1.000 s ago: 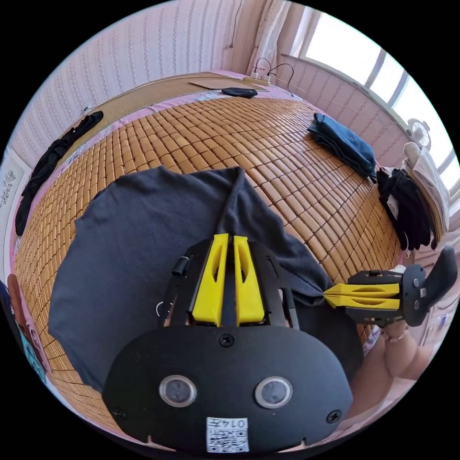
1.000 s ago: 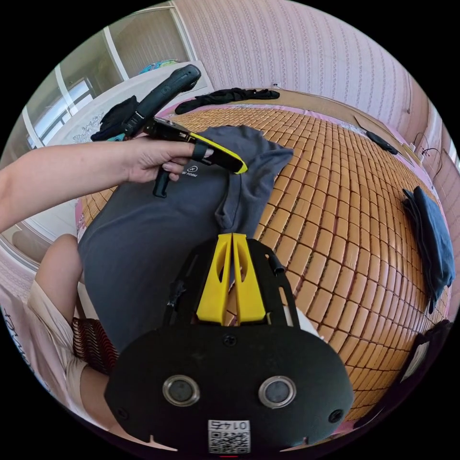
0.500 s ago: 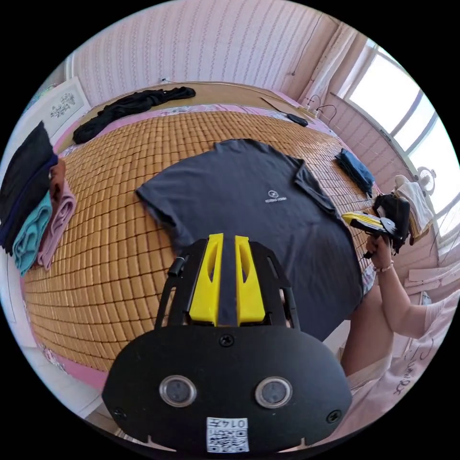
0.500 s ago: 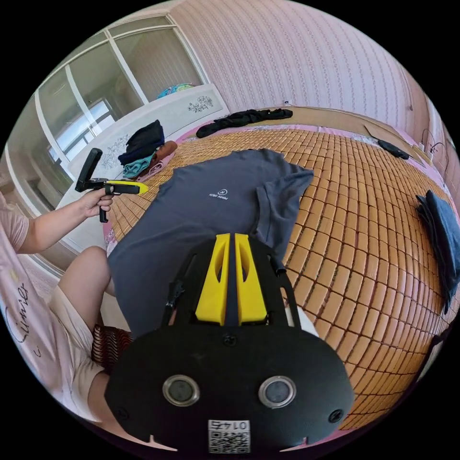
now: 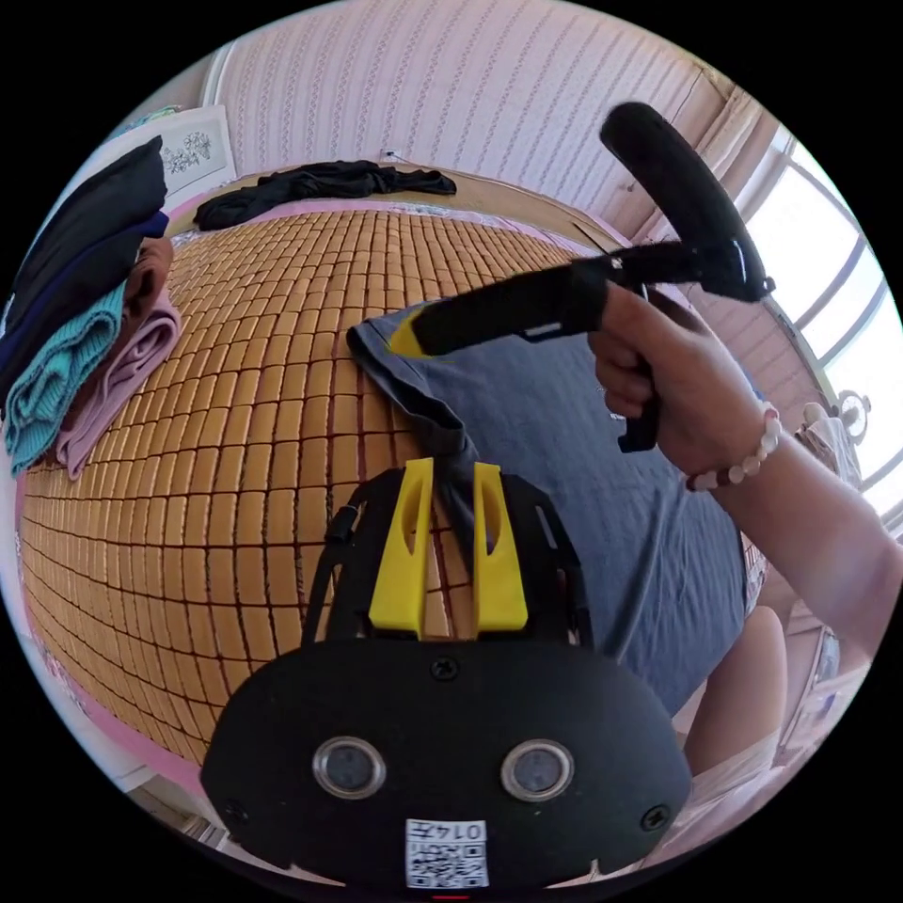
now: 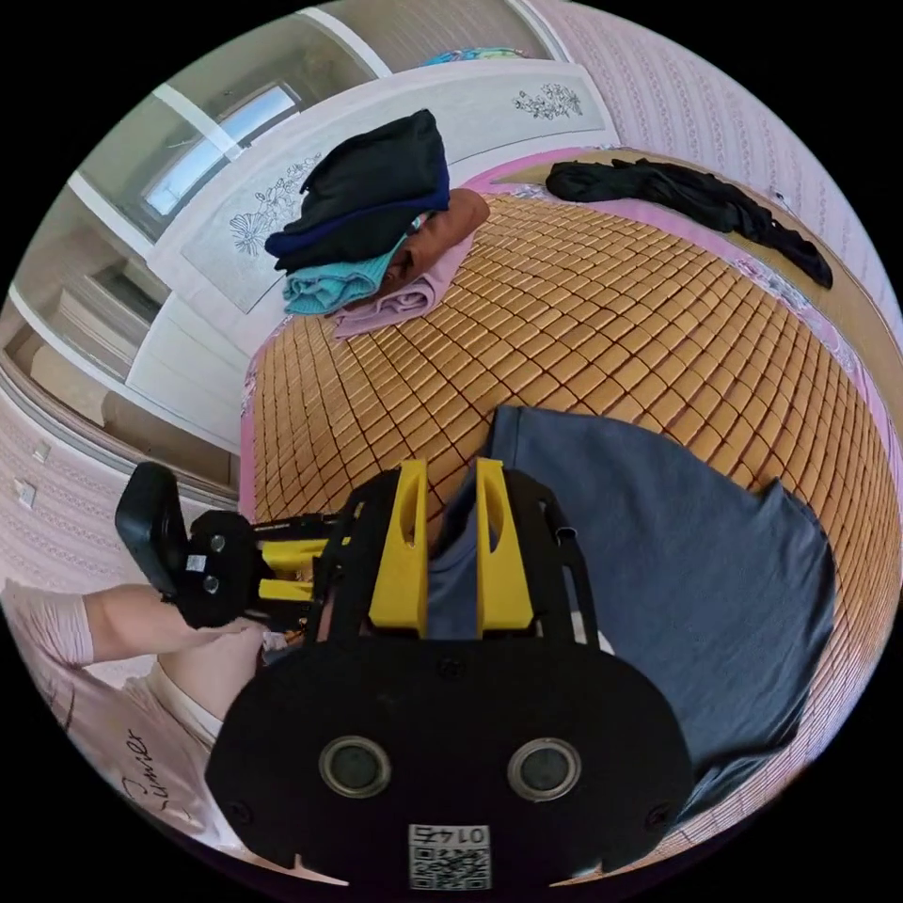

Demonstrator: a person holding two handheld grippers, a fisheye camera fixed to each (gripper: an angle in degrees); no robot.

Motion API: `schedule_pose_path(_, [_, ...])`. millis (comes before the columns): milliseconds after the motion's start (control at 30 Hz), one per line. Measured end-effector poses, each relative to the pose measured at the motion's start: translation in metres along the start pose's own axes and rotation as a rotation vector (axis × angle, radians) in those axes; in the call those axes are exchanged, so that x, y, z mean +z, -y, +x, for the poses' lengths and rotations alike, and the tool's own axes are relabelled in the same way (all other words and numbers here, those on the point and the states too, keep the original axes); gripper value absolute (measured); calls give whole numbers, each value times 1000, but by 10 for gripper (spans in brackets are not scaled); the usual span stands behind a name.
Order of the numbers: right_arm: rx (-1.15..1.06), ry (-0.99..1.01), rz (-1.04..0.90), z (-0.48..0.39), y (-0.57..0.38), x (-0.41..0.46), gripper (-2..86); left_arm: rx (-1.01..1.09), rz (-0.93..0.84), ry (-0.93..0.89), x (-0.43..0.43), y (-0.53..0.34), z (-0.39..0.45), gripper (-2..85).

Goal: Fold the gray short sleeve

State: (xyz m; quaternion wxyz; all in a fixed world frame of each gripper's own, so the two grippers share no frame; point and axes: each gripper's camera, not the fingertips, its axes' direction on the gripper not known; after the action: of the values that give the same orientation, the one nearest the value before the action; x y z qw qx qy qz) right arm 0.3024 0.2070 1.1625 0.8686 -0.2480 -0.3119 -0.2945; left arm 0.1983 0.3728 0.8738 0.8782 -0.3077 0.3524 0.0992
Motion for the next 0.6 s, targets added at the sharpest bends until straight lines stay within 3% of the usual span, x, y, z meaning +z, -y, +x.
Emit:
schedule_pose_path(167, [87, -140, -55, 13, 40, 39, 114, 2, -3, 9, 10, -1, -15, 60])
schedule_pose_path(267, [141, -157, -35, 29, 43, 46, 53, 20, 2, 14, 8, -3, -20, 58])
schedule_pose_path(433, [239, 36, 109, 78, 15, 4, 21, 70, 2, 7, 4, -4, -29, 54])
schedule_pose_path(600, [285, 88, 213, 118, -42, -53, 26, 113, 36, -54, -9, -3, -31, 51])
